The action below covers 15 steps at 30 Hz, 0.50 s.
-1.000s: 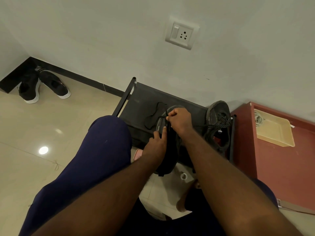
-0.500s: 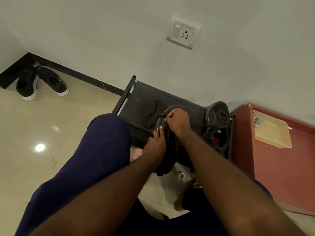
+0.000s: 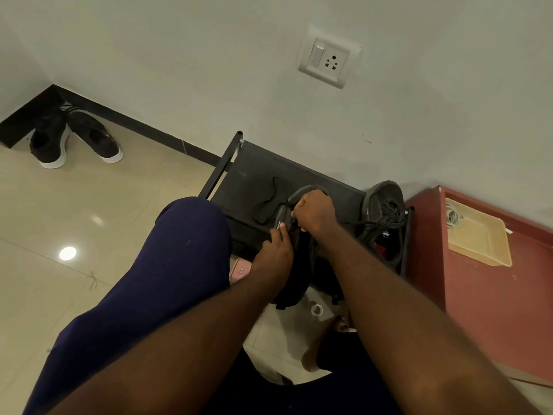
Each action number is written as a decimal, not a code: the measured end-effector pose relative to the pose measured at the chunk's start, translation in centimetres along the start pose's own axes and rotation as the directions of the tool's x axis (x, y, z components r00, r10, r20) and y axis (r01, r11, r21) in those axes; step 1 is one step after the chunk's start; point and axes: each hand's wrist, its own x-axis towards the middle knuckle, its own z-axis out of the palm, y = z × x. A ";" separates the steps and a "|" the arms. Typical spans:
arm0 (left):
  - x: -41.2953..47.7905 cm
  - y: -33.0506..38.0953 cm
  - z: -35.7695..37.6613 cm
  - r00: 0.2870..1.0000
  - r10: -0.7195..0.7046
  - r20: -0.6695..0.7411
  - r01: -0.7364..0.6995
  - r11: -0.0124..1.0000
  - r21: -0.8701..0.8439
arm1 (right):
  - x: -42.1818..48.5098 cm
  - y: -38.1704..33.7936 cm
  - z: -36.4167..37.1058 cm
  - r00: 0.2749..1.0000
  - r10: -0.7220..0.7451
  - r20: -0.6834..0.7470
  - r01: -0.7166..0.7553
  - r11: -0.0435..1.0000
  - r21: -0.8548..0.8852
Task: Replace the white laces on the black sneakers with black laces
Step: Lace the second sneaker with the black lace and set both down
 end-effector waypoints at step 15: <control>0.4 -0.1 -0.1 1.000 -0.028 -0.008 0.028 0.996 -0.087 | -2.3 0.9 0.5 0.980 0.185 0.076 -0.197 0.961 0.196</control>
